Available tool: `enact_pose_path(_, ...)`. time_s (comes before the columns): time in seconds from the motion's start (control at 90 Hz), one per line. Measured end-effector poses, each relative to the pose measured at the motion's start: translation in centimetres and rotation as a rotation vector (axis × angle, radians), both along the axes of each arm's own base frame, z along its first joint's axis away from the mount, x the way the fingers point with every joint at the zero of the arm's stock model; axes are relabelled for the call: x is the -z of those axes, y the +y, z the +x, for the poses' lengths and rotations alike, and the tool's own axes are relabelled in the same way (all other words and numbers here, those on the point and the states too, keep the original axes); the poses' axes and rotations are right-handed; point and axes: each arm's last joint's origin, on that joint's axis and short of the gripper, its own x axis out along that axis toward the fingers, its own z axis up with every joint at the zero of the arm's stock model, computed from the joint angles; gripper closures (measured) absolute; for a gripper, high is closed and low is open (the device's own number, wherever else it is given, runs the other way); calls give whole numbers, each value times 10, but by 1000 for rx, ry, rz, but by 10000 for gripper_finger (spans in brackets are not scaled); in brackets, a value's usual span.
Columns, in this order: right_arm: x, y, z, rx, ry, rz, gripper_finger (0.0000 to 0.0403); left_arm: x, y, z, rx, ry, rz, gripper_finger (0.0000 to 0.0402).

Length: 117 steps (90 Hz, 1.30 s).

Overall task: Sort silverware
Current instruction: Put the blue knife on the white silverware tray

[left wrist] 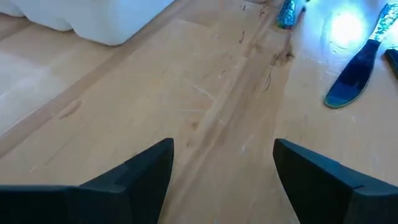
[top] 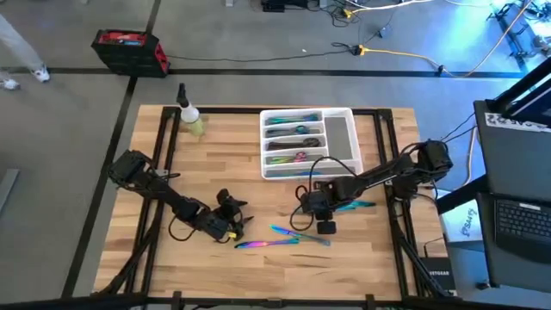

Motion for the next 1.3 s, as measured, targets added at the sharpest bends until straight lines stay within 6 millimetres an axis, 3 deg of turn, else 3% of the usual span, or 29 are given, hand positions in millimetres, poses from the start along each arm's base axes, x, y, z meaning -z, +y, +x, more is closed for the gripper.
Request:
enact_pose_path(0.333, -4, 0, -4, -12, 68, 10, 329, 1, 1, -1, -6, 13, 0, 139)
enact_pose_path(0.633, -20, 2, 9, -46, 4, -26, 329, 1, 1, -1, -8, 13, 4, 139)
enact_pose_path(1.011, 0, 0, 17, -39, 27, -77, 329, 1, 1, -1, -5, 16, 10, 139)
enact_pose_path(1.3, 0, 1, 16, -34, 42, -53, 329, 1, 1, -1, -4, 17, 11, 139)
